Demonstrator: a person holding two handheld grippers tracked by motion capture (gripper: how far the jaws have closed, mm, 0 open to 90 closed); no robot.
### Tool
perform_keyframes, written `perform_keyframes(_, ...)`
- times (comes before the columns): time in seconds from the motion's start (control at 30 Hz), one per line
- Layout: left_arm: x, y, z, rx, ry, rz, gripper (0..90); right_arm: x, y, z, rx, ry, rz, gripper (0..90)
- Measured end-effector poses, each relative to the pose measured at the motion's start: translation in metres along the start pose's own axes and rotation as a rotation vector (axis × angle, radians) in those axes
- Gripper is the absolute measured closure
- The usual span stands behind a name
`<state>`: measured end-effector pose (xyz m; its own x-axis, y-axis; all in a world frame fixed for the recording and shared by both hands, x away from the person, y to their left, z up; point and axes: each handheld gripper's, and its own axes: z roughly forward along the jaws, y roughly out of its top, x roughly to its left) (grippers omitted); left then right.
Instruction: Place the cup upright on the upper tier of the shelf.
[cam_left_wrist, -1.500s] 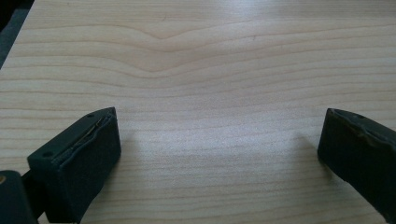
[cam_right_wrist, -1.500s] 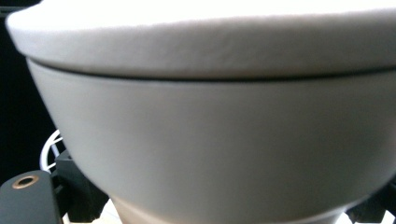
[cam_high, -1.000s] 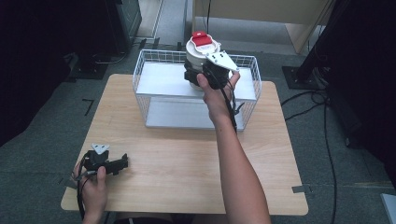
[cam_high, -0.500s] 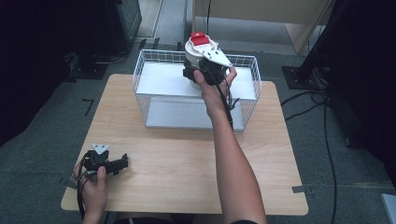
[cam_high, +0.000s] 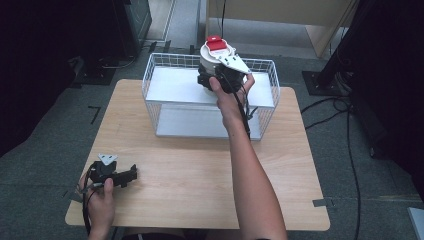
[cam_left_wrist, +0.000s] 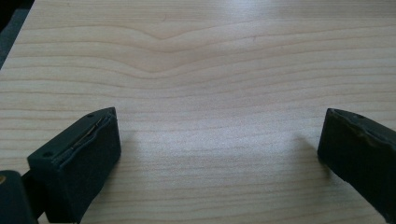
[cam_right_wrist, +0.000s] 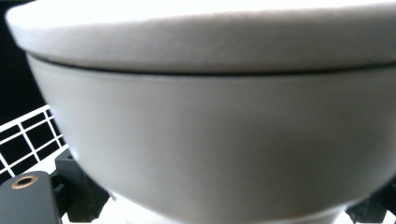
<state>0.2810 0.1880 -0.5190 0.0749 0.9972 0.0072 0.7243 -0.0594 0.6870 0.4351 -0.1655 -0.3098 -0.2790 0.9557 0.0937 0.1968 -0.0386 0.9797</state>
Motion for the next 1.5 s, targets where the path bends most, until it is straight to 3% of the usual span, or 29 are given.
perform_keyframes(0.17, 0.0, 0.0, 0.0, 0.0, 0.001, -0.001, 0.0, -0.002, -0.002, -0.002, -0.007, 0.026, 0.011, 6.8)
perform_keyframes(0.37, 0.0, 0.0, 0.0, 0.0, 0.001, -0.001, 0.0, -0.001, -0.007, -0.006, -0.004, 0.004, 0.014, 5.4)
perform_keyframes(0.7, 0.0, 0.0, 0.0, 0.002, 0.0, 0.001, 0.0, -0.004, -0.024, -0.016, 0.019, 0.023, -0.004, 5.0)
perform_keyframes(1.1, 0.0, 0.0, 0.0, 0.001, 0.001, 0.001, 0.0, -0.014, -0.044, -0.043, 0.025, 0.017, -0.026, 5.0)
perform_keyframes(1.5, 0.0, 0.0, 0.0, 0.001, 0.001, 0.001, 0.0, -0.026, -0.063, -0.081, 0.031, 0.005, -0.057, 5.1)
